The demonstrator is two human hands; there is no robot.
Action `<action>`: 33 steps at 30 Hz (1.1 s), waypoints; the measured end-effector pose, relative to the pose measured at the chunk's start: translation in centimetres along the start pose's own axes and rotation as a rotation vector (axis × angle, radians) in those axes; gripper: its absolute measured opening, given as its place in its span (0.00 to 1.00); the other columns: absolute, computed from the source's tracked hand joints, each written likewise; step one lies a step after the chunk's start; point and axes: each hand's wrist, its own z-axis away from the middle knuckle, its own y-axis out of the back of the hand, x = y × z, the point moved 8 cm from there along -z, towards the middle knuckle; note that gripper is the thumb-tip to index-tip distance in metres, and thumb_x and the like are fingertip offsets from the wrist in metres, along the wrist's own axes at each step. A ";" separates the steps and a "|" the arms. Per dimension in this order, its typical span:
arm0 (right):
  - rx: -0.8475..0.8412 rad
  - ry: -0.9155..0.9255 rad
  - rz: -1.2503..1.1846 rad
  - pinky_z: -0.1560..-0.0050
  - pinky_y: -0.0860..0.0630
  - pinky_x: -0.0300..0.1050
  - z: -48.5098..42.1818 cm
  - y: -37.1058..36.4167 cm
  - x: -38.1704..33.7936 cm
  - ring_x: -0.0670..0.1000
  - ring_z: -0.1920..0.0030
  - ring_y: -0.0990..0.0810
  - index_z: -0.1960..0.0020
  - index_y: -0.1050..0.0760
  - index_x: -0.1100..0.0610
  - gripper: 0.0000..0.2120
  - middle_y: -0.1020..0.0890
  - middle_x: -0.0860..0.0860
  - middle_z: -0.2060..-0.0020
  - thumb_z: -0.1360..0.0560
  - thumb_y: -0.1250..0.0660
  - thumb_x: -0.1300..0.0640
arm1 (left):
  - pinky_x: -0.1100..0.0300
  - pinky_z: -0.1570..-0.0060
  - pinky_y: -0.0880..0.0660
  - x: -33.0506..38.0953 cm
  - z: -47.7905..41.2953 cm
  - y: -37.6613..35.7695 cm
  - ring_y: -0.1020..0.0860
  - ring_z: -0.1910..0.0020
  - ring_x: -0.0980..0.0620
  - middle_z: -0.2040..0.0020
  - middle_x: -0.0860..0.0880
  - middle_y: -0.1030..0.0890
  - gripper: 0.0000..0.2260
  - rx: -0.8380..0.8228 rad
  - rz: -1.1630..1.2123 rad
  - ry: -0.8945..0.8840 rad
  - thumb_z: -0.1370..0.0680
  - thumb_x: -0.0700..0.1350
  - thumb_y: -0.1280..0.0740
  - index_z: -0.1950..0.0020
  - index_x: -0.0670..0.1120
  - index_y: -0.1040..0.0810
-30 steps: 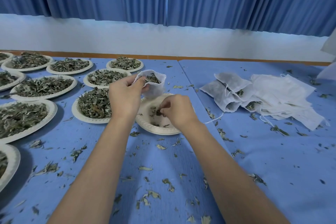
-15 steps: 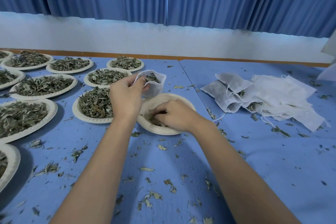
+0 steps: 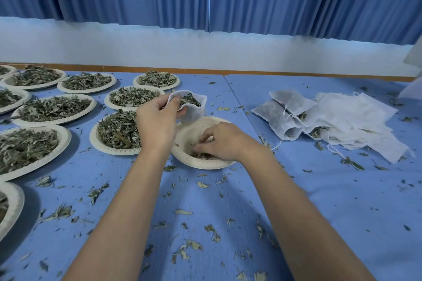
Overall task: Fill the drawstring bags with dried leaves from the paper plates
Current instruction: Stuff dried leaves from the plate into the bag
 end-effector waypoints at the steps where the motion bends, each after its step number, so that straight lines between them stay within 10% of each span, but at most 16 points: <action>1: -0.011 0.025 -0.033 0.59 0.30 0.34 0.0 -0.2 -0.4 0.46 0.53 0.25 0.47 0.18 0.54 0.16 0.20 0.49 0.54 0.28 0.30 0.44 | 0.59 0.52 0.20 0.0 0.0 0.0 0.17 0.65 0.59 0.65 0.56 0.17 0.10 0.003 0.003 -0.001 0.22 0.39 0.33 0.58 0.52 0.16; 4: -0.028 0.095 -0.042 0.66 0.34 0.23 0.3 -0.5 -1.4 0.44 0.56 0.25 0.44 0.19 0.53 0.13 0.20 0.47 0.55 0.28 0.28 0.52 | 0.57 0.50 0.20 0.0 0.0 0.0 0.18 0.65 0.60 0.65 0.56 0.17 0.11 0.000 0.021 0.003 0.22 0.39 0.34 0.58 0.52 0.16; 11: 0.069 0.199 0.154 0.52 0.23 0.50 0.9 -0.6 -3.1 0.54 0.53 0.21 0.53 0.16 0.57 0.09 0.16 0.55 0.57 0.27 0.34 0.63 | 0.53 0.46 0.21 0.2 0.0 -0.2 0.18 0.63 0.57 0.68 0.54 0.19 0.12 -0.006 0.014 -0.024 0.22 0.39 0.34 0.59 0.54 0.16; 17: 0.111 0.175 0.078 0.51 0.22 0.49 1.1 -0.4 -2.8 0.53 0.50 0.21 0.52 0.16 0.56 0.11 0.16 0.53 0.54 0.28 0.35 0.65 | 0.64 0.52 0.21 0.5 0.3 -0.9 0.17 0.57 0.58 0.64 0.58 0.17 0.11 -0.053 0.035 -0.098 0.21 0.38 0.36 0.54 0.51 0.17; 25: 0.124 -0.073 -0.819 0.60 0.20 0.36 1.7 2.5 1.1 0.45 0.67 0.19 0.59 0.18 0.62 0.05 0.16 0.51 0.67 0.29 0.30 0.70 | 0.44 0.41 0.26 -1.3 0.8 -2.3 0.20 0.46 0.45 0.52 0.48 0.17 0.11 -0.184 -0.189 -0.132 0.20 0.39 0.38 0.50 0.51 0.18; 33: 0.291 -0.092 -0.923 0.57 0.19 0.38 2.0 4.7 1.0 0.48 0.66 0.19 0.61 0.20 0.61 0.06 0.19 0.54 0.66 0.28 0.30 0.70 | 0.67 0.49 0.32 -0.3 1.5 -3.3 0.28 0.55 0.67 0.46 0.50 0.29 0.11 -0.168 -0.523 -0.295 0.20 0.46 0.35 0.43 0.45 0.18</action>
